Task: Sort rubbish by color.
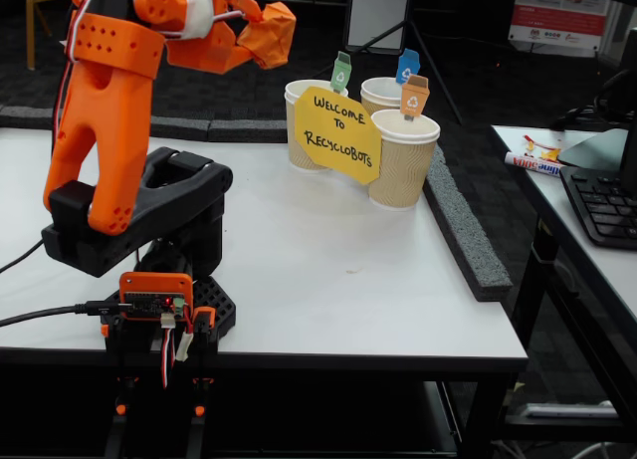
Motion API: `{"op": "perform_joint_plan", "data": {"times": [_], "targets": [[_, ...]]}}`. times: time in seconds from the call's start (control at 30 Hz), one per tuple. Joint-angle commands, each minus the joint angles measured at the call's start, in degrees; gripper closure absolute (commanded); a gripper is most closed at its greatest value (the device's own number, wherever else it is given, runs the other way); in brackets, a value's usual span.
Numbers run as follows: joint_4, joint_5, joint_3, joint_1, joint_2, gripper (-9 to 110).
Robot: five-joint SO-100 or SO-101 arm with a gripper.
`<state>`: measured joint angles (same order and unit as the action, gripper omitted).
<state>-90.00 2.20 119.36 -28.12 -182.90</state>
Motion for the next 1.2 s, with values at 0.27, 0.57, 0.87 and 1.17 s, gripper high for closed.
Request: {"op": "perform_joint_plan", "data": {"times": [0.27,0.57,0.87,1.17], "targets": [[1.49,1.14,-4.92,-3.16,3.69,101],[12.92,1.14,-5.19,-9.58,21.36,101],[25.14,1.14,-12.39,-13.80,41.04,101],[31.73,1.14,-24.17,-18.63,59.68,101]]}}
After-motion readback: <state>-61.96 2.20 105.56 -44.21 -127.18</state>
